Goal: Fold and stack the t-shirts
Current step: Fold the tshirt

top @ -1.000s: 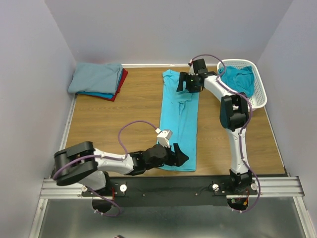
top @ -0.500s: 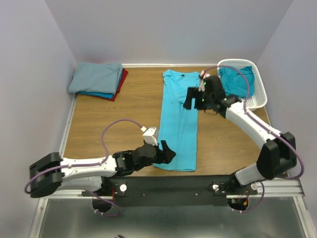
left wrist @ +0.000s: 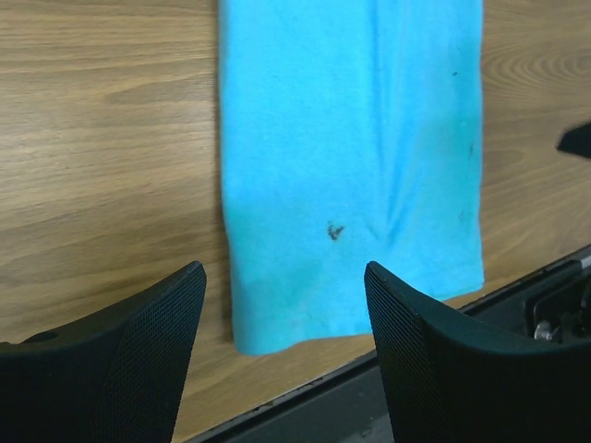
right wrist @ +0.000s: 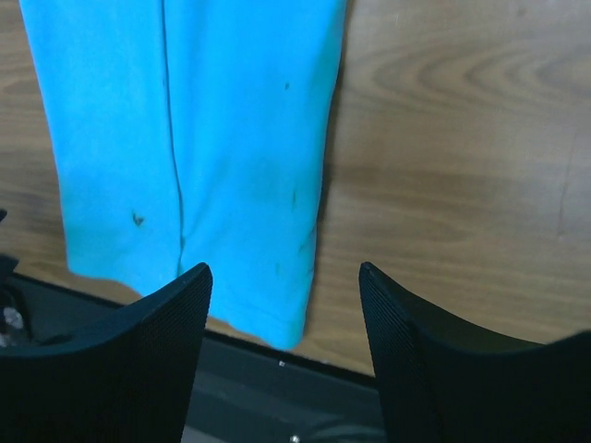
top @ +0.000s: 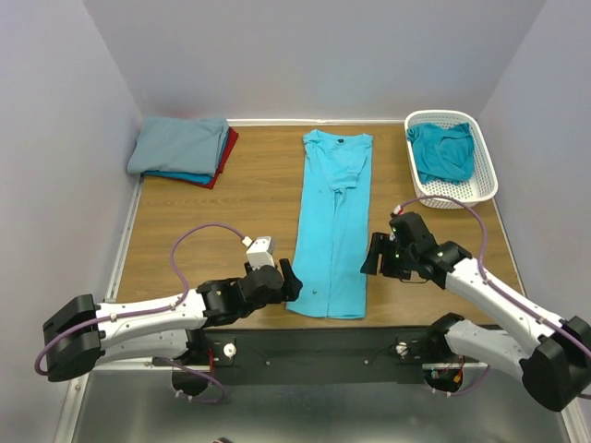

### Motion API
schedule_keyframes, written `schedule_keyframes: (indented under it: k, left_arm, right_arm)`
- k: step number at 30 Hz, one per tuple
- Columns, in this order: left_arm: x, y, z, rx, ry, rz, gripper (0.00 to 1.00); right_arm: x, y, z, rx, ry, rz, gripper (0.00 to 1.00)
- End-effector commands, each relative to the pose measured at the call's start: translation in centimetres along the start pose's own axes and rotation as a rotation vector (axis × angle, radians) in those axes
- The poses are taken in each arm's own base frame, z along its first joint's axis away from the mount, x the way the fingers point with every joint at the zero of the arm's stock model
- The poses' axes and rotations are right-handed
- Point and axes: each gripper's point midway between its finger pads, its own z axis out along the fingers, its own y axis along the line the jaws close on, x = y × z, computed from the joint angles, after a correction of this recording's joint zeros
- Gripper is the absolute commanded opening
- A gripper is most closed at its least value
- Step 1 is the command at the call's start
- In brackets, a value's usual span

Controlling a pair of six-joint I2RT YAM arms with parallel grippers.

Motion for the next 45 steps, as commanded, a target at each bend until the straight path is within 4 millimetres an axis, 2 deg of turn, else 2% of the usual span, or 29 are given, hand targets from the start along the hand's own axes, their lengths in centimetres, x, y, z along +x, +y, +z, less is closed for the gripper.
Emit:
schedule_keyframes:
  k: [1, 4, 11, 15, 18, 24, 28, 33, 38, 45]
  left_arm:
    - [0.6, 1.7, 0.2, -0.042, 0.013, -0.010, 0.77]
    - [0.8, 1.9, 0.3, -0.043, 0.024, -0.004, 0.76]
    - [1.0, 2.2, 0.6, -0.047, 0.041, 0.016, 0.75]
    - [1.3, 2.4, 0.5, -0.046, 0.054, 0.022, 0.75]
    - [1.6, 2.8, 0.5, -0.049, 0.058, 0.021, 0.75]
    - [2.0, 3.0, 0.5, -0.048, 0.070, 0.028, 0.74]
    - [2.2, 3.2, 0.6, -0.048, 0.078, 0.031, 0.74]
    - [2.4, 3.2, 0.7, -0.048, 0.086, 0.037, 0.74]
    - [2.5, 3.2, 0.7, -0.047, 0.090, 0.045, 0.73]
    - [2.7, 3.1, 0.9, -0.052, 0.105, 0.067, 0.72]
  right_arm:
    - [3.5, -0.1, -1.2, -0.005, 0.092, 0.094, 0.71]
    - [6.1, 0.3, -1.1, -0.018, 0.158, 0.104, 0.68]
    - [9.2, 0.8, -0.4, 0.008, 0.206, 0.100, 0.67]
    - [10.4, 0.5, 0.0, 0.044, 0.232, 0.096, 0.63]
    - [10.8, 0.7, 0.0, 0.043, 0.232, 0.098, 0.61]
    - [11.6, 0.2, 0.7, 0.065, 0.242, 0.098, 0.49]
    - [12.0, -0.1, 1.0, 0.081, 0.245, 0.097, 0.47]
    - [11.2, -0.6, 1.4, 0.099, 0.192, 0.103, 0.45]
    - [11.3, -0.7, 1.9, 0.102, 0.190, 0.099, 0.41]
    - [11.5, -0.5, 2.2, 0.097, 0.198, 0.074, 0.27]
